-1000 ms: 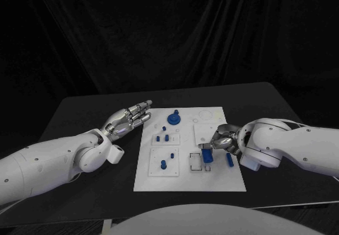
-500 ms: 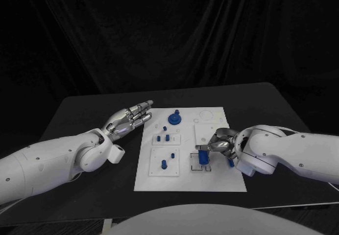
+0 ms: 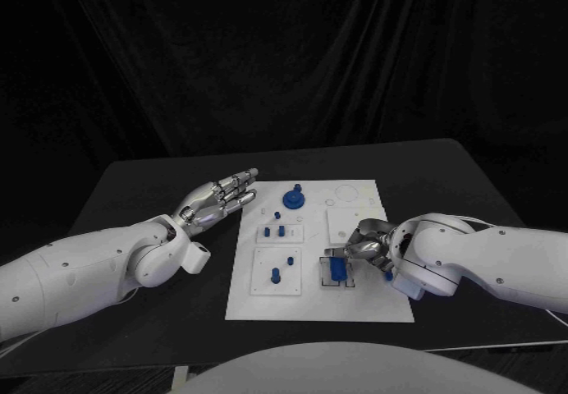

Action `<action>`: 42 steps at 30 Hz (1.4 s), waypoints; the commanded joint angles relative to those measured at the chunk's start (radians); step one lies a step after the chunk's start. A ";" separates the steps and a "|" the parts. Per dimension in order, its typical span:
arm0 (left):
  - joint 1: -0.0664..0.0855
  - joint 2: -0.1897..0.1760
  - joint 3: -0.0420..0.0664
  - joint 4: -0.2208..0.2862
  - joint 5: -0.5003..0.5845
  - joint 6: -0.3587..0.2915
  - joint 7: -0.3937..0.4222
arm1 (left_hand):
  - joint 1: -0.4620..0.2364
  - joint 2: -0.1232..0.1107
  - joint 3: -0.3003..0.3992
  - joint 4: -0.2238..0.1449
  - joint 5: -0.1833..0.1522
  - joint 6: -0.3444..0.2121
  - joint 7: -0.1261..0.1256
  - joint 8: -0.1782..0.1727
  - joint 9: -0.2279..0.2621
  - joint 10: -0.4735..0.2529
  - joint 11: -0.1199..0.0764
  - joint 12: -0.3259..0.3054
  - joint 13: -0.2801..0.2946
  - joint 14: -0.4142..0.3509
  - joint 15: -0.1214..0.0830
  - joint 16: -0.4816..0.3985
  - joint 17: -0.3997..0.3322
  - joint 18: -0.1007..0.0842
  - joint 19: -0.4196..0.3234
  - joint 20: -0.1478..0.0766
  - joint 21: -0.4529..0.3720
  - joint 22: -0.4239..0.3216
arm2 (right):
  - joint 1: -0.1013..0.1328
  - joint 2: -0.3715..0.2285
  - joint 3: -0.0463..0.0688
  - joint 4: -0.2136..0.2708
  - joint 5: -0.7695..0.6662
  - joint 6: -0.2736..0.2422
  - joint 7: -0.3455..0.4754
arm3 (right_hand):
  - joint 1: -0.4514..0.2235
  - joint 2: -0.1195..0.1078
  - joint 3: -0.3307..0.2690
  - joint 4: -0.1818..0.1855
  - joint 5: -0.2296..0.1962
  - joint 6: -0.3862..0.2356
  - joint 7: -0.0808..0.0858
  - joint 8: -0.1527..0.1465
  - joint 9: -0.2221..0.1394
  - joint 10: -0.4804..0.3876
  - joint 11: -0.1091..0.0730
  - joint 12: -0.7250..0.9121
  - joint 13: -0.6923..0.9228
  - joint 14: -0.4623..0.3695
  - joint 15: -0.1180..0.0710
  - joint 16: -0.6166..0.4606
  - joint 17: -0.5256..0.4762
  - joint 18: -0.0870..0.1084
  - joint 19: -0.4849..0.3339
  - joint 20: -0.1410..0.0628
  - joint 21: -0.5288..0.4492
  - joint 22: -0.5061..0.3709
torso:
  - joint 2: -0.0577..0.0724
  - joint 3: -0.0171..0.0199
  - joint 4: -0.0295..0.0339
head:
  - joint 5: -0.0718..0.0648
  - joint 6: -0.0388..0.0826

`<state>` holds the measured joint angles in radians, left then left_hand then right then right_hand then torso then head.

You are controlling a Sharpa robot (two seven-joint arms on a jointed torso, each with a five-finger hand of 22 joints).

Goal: Assemble the parts on the task board

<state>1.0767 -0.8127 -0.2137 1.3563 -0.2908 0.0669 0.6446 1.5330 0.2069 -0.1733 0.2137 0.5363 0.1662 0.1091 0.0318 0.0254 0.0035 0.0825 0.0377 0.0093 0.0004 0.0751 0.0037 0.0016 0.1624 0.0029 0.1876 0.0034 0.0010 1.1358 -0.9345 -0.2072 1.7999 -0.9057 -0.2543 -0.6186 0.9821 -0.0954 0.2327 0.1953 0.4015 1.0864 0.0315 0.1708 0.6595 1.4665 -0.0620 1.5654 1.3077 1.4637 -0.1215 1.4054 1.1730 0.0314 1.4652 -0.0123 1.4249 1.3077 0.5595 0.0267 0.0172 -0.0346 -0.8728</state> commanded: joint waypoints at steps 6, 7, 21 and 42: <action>-0.001 0.001 0.001 0.003 0.003 0.013 0.006 | 0.005 -0.003 0.001 -0.008 0.004 0.001 0.007 0.006 0.001 0.000 0.010 0.006 0.001 0.000 0.011 -0.004 -0.002 0.015 -0.003 0.008 -0.003 -0.001 | -0.012 0.004 0.000 -0.003 -0.011 0.072 -0.017 | -0.024 0.003 0.009 -0.019 -0.063 -0.024 0.003 -0.004 -0.002 0.104 0.013 0.005 0.263 0.039 0.012 -0.009 -0.011 0.010 0.040 0.014 -0.022 0.206 | -0.001 -0.0001 0.0006 | -0.001 0.000; -0.001 0.001 0.001 0.003 0.003 0.013 0.005 | 0.005 -0.003 0.001 -0.008 0.004 0.001 0.007 0.006 0.001 0.000 0.010 0.006 0.001 0.000 0.011 -0.004 -0.002 0.015 -0.003 0.008 -0.003 -0.001 | -0.012 0.004 0.000 -0.003 -0.011 0.075 -0.017 | -0.025 0.003 0.008 -0.019 -0.067 -0.025 0.003 -0.004 -0.002 0.104 0.014 0.005 0.263 0.039 0.012 -0.009 -0.011 0.011 0.040 0.014 -0.022 0.206 | 0.000 -0.0001 0.0004 | -0.001 0.000; -0.002 0.002 0.001 0.002 0.003 0.017 0.000 | 0.005 -0.003 0.001 -0.008 0.004 0.001 0.008 0.006 0.001 0.000 0.011 0.006 0.001 0.000 0.011 -0.004 -0.002 0.015 -0.003 0.009 -0.003 -0.001 | -0.016 0.008 0.000 -0.006 -0.012 0.071 -0.015 | -0.078 0.016 -0.051 0.032 -0.224 -0.040 0.004 0.020 0.000 0.104 0.014 0.005 0.263 0.040 0.014 -0.010 -0.017 0.011 0.040 0.016 -0.028 0.206 | 0.000 0.0000 -0.0001 | 0.004 0.000; -0.003 0.004 0.001 -0.002 0.003 0.026 -0.006 | 0.006 -0.002 0.003 -0.010 0.011 0.001 0.009 0.006 0.001 0.000 0.013 0.007 0.001 0.000 0.015 -0.004 -0.002 0.016 -0.003 0.012 -0.003 -0.001 | -0.016 -0.005 0.000 0.001 -0.010 -0.008 0.019 | -0.125 0.050 -0.166 0.093 -0.289 -0.054 0.003 0.042 -0.001 0.104 0.014 0.005 0.263 0.041 0.014 -0.007 -0.015 0.011 0.041 0.016 -0.030 0.206 | 0.000 0.0002 0.0003 | 0.004 0.000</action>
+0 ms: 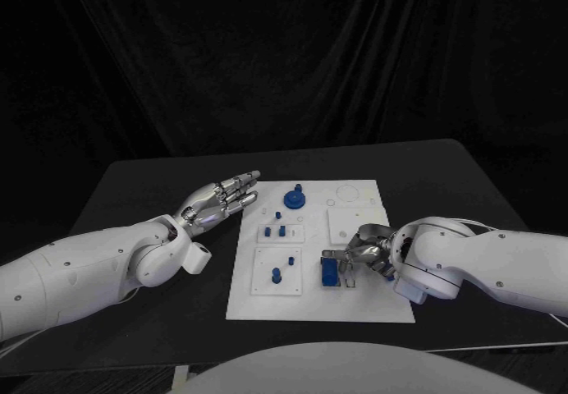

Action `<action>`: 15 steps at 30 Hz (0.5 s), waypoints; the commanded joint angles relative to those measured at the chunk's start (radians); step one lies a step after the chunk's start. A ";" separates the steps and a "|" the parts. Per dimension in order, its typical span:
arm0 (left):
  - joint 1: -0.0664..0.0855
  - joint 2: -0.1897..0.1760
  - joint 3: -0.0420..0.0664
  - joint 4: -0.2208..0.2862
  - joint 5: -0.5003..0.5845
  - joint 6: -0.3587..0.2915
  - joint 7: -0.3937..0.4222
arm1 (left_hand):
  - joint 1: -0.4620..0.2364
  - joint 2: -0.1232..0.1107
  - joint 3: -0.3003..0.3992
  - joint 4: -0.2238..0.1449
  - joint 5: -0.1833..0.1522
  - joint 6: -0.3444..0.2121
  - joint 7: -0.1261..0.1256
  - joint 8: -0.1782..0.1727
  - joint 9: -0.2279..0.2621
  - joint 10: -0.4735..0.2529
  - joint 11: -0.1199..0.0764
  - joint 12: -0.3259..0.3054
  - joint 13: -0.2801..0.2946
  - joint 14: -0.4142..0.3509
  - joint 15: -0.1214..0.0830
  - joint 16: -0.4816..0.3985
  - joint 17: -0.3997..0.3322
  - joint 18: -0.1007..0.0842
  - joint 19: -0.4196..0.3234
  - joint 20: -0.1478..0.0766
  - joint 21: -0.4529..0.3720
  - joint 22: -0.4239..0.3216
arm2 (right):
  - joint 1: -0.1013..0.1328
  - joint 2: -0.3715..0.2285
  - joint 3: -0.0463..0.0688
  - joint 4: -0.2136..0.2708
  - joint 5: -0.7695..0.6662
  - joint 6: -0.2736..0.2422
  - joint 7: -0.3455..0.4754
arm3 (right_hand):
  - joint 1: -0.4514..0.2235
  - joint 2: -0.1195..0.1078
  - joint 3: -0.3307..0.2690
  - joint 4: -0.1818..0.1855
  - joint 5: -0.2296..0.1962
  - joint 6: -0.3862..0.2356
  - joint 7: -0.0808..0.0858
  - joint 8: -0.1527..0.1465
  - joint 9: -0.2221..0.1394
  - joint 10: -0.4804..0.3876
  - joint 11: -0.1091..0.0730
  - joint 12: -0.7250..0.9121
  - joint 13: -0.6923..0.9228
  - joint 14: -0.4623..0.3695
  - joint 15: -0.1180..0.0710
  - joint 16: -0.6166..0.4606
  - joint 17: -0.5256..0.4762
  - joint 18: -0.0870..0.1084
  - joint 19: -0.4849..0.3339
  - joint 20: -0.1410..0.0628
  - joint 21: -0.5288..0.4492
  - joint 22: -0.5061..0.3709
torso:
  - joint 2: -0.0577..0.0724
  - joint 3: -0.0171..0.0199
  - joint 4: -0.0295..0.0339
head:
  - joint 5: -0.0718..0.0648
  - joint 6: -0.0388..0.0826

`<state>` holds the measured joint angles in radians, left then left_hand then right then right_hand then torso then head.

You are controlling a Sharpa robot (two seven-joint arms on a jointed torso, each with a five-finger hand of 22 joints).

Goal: Assemble the parts on the task board

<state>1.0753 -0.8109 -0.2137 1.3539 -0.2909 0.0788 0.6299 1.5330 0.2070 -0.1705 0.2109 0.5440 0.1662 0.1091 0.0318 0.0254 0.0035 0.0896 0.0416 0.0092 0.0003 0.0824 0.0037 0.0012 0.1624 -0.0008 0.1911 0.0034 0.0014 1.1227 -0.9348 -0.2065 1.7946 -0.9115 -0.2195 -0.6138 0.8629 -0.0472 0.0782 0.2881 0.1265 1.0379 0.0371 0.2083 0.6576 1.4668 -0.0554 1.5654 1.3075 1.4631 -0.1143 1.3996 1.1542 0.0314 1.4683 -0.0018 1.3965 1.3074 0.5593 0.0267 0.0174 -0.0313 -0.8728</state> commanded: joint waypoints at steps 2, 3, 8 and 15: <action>-0.002 0.002 0.001 0.000 0.003 0.015 0.009 | 0.006 -0.002 0.000 -0.007 0.003 0.000 0.009 0.006 0.001 0.000 0.006 0.003 0.001 0.000 0.008 -0.004 -0.001 0.016 0.001 0.009 -0.003 -0.001 | -0.003 -0.014 0.000 0.015 -0.004 -0.063 0.033 | -0.010 0.005 -0.026 0.002 -0.030 -0.007 -0.003 0.007 0.001 0.104 0.008 0.005 0.263 0.042 0.006 0.002 0.010 0.011 0.039 0.005 0.000 0.207 | 0.000 0.0002 -0.0002 | 0.002 0.000; -0.002 0.002 0.001 0.000 0.003 0.015 0.009 | 0.006 -0.002 0.000 -0.007 0.003 0.000 0.009 0.006 0.001 0.000 0.006 0.003 0.001 0.000 0.008 -0.004 -0.001 0.016 0.001 0.009 -0.003 -0.001 | -0.003 -0.018 0.000 0.020 -0.004 -0.070 0.040 | -0.010 0.006 -0.028 0.002 -0.031 -0.007 -0.003 0.008 0.001 0.104 0.008 0.005 0.263 0.043 0.006 0.004 0.015 0.010 0.039 0.005 0.002 0.208 | 0.000 0.0002 -0.0003 | 0.002 0.000; -0.003 0.002 0.001 0.000 0.003 0.016 0.009 | 0.007 -0.001 0.001 -0.008 0.006 0.000 0.010 0.006 0.001 0.000 0.007 0.003 0.001 0.000 0.008 -0.004 -0.001 0.016 0.001 0.009 -0.003 -0.001 | 0.005 -0.049 0.000 0.048 -0.009 -0.094 0.097 | 0.037 0.017 -0.044 -0.010 0.011 -0.008 -0.005 0.021 0.004 0.104 0.005 0.005 0.263 0.049 0.004 0.019 0.040 0.008 0.045 0.003 0.015 0.212 | 0.000 0.0002 -0.0004 | 0.004 0.000; -0.003 0.001 0.001 0.000 0.003 0.014 0.016 | 0.007 -0.001 0.001 -0.008 0.007 0.001 0.010 0.006 0.001 0.000 0.007 0.004 0.001 0.000 0.009 -0.004 -0.001 0.016 0.001 0.010 -0.003 -0.001 | 0.016 -0.097 0.000 0.094 -0.096 -0.139 0.247 | 0.257 0.017 -0.017 -0.141 0.282 -0.060 -0.006 0.085 0.045 0.104 0.004 0.005 0.263 0.060 0.003 0.055 0.110 -0.002 0.060 0.001 0.056 0.225 | -0.001 0.0007 -0.0004 | 0.007 0.000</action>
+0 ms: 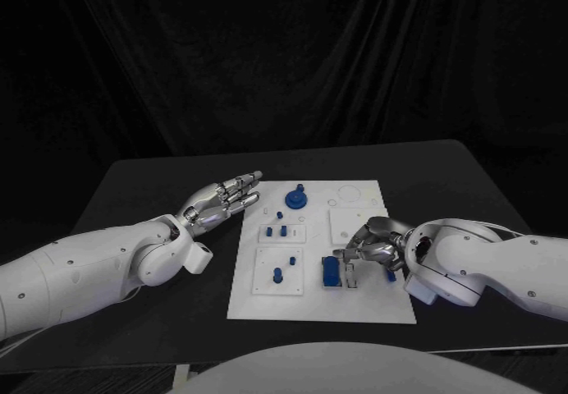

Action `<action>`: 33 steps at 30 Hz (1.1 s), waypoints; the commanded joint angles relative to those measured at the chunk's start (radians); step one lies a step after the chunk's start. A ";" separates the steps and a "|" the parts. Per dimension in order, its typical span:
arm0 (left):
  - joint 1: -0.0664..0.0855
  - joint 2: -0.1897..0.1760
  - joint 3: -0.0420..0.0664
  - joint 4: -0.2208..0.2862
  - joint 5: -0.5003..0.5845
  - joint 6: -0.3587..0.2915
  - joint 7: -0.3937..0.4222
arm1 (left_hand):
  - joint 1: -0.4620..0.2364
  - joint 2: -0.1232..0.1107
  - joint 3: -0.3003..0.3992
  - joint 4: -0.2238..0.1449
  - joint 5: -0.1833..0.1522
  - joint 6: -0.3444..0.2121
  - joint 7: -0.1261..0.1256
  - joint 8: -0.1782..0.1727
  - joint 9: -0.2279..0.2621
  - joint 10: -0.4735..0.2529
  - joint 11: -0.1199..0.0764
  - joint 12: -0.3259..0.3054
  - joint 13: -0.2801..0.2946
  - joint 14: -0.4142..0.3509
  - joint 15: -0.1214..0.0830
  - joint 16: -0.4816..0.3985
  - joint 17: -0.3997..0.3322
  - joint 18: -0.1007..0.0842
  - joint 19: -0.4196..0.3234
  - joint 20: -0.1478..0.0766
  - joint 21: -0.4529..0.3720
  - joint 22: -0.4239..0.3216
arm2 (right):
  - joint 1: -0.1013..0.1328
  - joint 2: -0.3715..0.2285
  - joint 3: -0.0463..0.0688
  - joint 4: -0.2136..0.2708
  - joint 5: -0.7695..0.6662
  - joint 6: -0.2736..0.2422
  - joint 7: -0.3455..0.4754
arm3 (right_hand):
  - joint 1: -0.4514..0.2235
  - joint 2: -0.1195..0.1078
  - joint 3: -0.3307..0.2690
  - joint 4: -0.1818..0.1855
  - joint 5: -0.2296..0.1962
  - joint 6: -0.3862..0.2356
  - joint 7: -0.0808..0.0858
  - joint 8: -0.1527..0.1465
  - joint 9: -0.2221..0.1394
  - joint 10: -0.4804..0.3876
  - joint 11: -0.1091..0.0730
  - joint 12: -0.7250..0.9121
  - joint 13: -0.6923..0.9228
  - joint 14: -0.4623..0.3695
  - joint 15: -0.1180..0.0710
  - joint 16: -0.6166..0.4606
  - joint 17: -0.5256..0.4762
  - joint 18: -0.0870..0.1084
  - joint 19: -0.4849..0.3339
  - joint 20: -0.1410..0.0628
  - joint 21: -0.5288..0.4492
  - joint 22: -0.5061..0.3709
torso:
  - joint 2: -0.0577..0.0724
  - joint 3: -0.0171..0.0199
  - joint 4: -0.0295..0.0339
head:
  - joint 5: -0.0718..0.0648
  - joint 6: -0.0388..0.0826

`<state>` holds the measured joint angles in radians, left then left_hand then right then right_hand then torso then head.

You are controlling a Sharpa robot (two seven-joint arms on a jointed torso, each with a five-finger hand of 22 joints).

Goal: Assemble the parts on the task board

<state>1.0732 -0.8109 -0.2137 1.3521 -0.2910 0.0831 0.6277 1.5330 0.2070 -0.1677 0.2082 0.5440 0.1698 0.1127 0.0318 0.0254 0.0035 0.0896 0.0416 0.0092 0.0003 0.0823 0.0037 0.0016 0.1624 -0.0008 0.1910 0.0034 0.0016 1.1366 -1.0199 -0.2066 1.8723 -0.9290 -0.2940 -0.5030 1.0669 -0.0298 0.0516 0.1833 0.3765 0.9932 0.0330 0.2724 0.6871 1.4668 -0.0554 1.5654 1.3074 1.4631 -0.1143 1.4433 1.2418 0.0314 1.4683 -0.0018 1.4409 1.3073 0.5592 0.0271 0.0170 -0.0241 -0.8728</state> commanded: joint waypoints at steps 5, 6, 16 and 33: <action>-0.001 0.001 0.001 0.003 0.003 0.007 0.031 | 0.009 0.000 0.001 -0.009 0.009 0.001 0.007 0.007 0.001 0.001 0.009 0.007 0.002 0.000 0.010 -0.004 -0.002 0.017 0.001 0.017 -0.003 -0.002 | 0.000 -0.035 0.000 0.037 -0.246 -0.102 0.248 | 0.145 -0.001 0.012 -0.097 0.018 -0.075 0.000 0.093 0.073 0.104 0.004 0.005 0.263 0.061 0.003 0.024 0.046 -0.006 0.065 0.001 0.030 0.230 | 0.000 -0.0002 0.0007 | 0.000 0.000; -0.001 0.000 0.001 0.004 0.003 0.006 0.034 | 0.010 0.000 0.001 -0.009 0.010 0.001 0.007 0.007 0.002 0.001 0.009 0.007 0.002 0.000 0.011 -0.004 -0.002 0.017 0.001 0.020 -0.003 -0.002 | -0.004 -0.038 0.000 0.039 -0.283 -0.115 0.272 | 0.153 0.000 0.009 -0.101 0.008 -0.087 0.001 0.106 0.082 0.104 0.004 0.005 0.263 0.061 0.006 0.025 0.049 -0.007 0.066 0.001 0.033 0.231 | 0.000 -0.0001 0.0010 | 0.000 0.000; -0.001 -0.004 0.001 0.007 0.003 0.003 0.046 | 0.012 0.000 0.005 -0.014 0.014 0.007 0.012 0.009 0.002 0.002 0.013 0.012 0.003 0.000 0.016 -0.004 -0.002 0.018 0.001 0.038 -0.003 -0.002 | -0.112 -0.050 -0.001 0.020 -0.608 -0.235 0.417 | 0.214 -0.010 -0.041 -0.080 -0.099 -0.141 -0.003 0.210 0.122 0.104 -0.005 0.005 0.263 0.060 -0.003 0.029 0.060 -0.007 0.063 -0.002 0.037 0.232 | 0.000 0.0001 0.0000 | 0.008 0.000; -0.004 -0.005 0.001 0.007 0.003 0.014 0.041 | 0.013 0.000 0.006 -0.016 0.015 0.007 0.015 0.009 0.002 0.002 0.015 0.011 0.002 0.000 0.019 -0.004 -0.002 0.019 0.001 0.044 -0.003 -0.002 | -0.160 -0.041 -0.001 0.006 -0.768 -0.206 0.361 | 0.256 -0.026 -0.113 0.020 -0.129 -0.211 -0.038 0.547 0.377 0.104 -0.028 0.005 0.263 0.060 -0.022 0.028 0.063 -0.009 0.066 -0.019 0.045 0.234 | 0.001 0.0001 0.0000 | 0.012 0.000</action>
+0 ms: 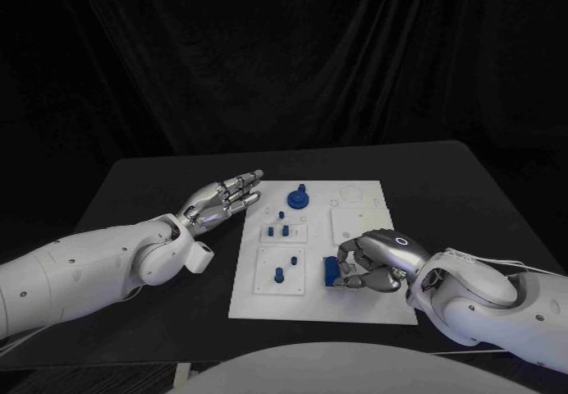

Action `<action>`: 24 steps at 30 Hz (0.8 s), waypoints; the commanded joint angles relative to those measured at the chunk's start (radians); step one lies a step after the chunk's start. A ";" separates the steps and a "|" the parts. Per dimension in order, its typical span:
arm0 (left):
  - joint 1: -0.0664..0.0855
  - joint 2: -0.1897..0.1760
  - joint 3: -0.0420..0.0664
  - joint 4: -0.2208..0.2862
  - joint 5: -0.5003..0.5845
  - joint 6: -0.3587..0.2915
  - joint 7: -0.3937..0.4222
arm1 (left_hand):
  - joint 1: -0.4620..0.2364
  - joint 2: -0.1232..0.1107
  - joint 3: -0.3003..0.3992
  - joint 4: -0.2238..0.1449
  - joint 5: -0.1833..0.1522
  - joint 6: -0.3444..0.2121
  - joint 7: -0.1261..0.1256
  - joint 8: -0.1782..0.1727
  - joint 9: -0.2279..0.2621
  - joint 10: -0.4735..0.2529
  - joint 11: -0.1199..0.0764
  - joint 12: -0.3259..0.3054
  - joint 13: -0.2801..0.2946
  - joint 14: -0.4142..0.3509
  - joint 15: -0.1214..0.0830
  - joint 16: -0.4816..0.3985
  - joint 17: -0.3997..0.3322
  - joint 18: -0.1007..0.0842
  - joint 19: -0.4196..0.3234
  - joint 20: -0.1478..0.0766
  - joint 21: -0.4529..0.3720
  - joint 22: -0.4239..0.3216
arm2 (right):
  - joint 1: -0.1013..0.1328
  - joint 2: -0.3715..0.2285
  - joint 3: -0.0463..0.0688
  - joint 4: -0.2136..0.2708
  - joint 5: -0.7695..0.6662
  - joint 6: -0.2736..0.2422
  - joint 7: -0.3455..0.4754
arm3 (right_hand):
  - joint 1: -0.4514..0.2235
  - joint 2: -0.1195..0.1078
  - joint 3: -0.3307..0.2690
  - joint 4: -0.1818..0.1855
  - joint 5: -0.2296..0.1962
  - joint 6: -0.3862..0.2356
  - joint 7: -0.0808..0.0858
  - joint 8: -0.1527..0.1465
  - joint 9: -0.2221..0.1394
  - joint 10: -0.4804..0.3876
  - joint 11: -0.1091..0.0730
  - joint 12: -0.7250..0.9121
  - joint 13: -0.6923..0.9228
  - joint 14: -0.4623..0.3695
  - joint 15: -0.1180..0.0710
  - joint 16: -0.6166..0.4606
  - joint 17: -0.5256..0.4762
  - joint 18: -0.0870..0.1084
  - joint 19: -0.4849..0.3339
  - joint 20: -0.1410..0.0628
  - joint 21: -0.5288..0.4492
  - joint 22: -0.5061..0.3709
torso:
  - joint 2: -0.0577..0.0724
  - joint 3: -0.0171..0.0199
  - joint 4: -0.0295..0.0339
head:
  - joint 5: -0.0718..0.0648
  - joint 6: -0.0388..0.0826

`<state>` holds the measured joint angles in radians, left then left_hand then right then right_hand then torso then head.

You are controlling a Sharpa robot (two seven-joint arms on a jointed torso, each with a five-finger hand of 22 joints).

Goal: Assemble the parts on the task board

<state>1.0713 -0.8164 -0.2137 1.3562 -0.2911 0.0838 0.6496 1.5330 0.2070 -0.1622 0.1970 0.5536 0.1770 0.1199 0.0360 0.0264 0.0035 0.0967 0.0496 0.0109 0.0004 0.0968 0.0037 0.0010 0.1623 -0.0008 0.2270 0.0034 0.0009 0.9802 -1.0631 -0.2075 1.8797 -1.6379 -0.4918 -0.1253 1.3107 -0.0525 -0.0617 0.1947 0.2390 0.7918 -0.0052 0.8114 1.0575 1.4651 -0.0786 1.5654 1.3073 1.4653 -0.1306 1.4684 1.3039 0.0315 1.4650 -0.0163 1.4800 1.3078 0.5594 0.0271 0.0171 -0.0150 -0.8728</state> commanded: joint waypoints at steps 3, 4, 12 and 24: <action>-0.002 0.000 0.001 0.003 0.003 0.017 0.015 | 0.013 0.000 0.000 -0.005 0.005 0.001 0.009 0.005 0.001 0.002 0.008 0.003 0.001 0.000 0.005 -0.004 -0.001 0.019 0.001 0.011 -0.003 -0.001 | -0.004 0.006 0.000 -0.005 -0.068 0.002 -0.030 | 0.028 0.000 0.003 0.011 0.048 -0.018 -0.001 0.018 0.017 0.106 -0.006 0.005 0.263 0.058 -0.006 0.003 0.001 -0.009 0.069 -0.005 0.005 0.233 | -0.001 0.0001 -0.0001 | 0.003 0.000; -0.002 0.000 0.001 0.003 0.003 0.018 0.015 | 0.013 0.000 0.000 -0.005 0.005 0.001 0.009 0.005 0.001 0.002 0.008 0.003 0.001 0.000 0.005 -0.004 -0.001 0.019 0.001 0.011 -0.003 -0.001 | -0.004 0.007 0.000 -0.007 -0.070 0.004 -0.033 | 0.039 0.002 0.006 0.011 0.085 -0.021 -0.002 0.021 0.020 0.106 -0.007 0.005 0.263 0.058 -0.006 0.002 0.001 -0.009 0.069 -0.006 0.005 0.233 | -0.001 0.0001 -0.0003 | 0.004 0.000; -0.003 -0.003 0.001 0.004 0.003 0.020 0.011 | 0.012 0.000 0.001 -0.006 0.005 0.006 0.012 0.006 0.002 0.002 0.010 0.003 0.001 0.000 0.007 -0.004 -0.001 0.019 0.001 0.015 -0.003 -0.001 | -0.005 0.016 0.000 -0.017 -0.078 0.010 -0.043 | 0.100 -0.006 0.061 0.018 0.407 -0.012 -0.005 -0.002 -0.001 0.106 -0.008 0.005 0.263 0.057 -0.008 0.001 -0.001 -0.009 0.068 -0.008 0.004 0.233 | -0.001 -0.0002 0.0010 | 0.007 0.000; -0.009 0.001 0.001 0.002 0.003 0.026 0.009 | 0.012 0.000 0.001 -0.006 0.005 0.007 0.014 0.007 0.002 0.002 0.011 0.003 0.001 0.000 0.008 -0.004 -0.001 0.019 0.001 0.017 -0.003 -0.001 | -0.005 0.031 0.000 -0.029 -0.079 0.032 -0.077 | 0.110 -0.054 0.158 0.048 0.587 -0.007 0.000 -0.024 -0.017 0.106 -0.007 0.005 0.263 0.057 -0.008 0.000 -0.002 -0.007 0.065 -0.008 -0.002 0.231 | 0.000 0.0001 0.0008 | 0.007 0.000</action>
<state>1.0643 -0.8179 -0.2137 1.3566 -0.2911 0.0954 0.6467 1.5330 0.2070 -0.1622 0.1971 0.5535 0.1859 0.1288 0.0397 0.0274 0.0069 0.1001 0.0495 0.0107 0.0003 0.0967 0.0037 0.0017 0.1623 0.0024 0.2374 0.0034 0.0011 0.9767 -1.0323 -0.2082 1.8557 -1.7040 -0.4732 -0.1533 1.4209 -0.1003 0.0916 0.2429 0.8241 0.7795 -0.0067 0.7899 1.0412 1.4650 -0.0786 1.5654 1.3073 1.4653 -0.1305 1.4684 1.3034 0.0315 1.4650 -0.0162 1.4800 1.3075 0.5592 0.0268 0.0177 -0.0074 -0.8728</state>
